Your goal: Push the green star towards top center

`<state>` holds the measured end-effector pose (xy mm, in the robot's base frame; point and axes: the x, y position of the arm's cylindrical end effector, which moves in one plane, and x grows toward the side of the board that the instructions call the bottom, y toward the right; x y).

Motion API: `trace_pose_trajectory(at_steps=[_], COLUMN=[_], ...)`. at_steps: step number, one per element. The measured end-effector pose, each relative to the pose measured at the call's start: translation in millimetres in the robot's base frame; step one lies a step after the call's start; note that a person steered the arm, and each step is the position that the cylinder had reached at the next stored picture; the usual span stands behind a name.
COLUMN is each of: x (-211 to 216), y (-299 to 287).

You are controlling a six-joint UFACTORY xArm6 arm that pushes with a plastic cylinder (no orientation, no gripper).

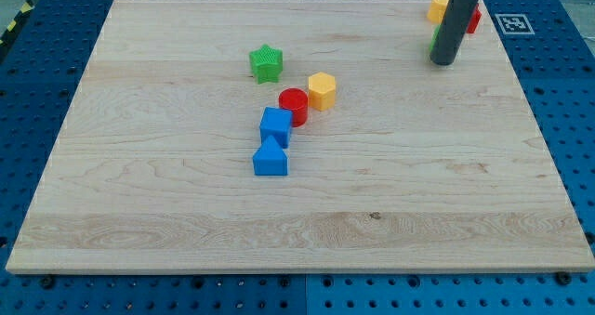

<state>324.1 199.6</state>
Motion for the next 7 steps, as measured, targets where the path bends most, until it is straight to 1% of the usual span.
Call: trace_pose_trajectory(at_steps=[1,2,3,5,6,7], x=[-20,-28,-28,-41,-27,7], y=[13,23,-37,-239,-332,-324])
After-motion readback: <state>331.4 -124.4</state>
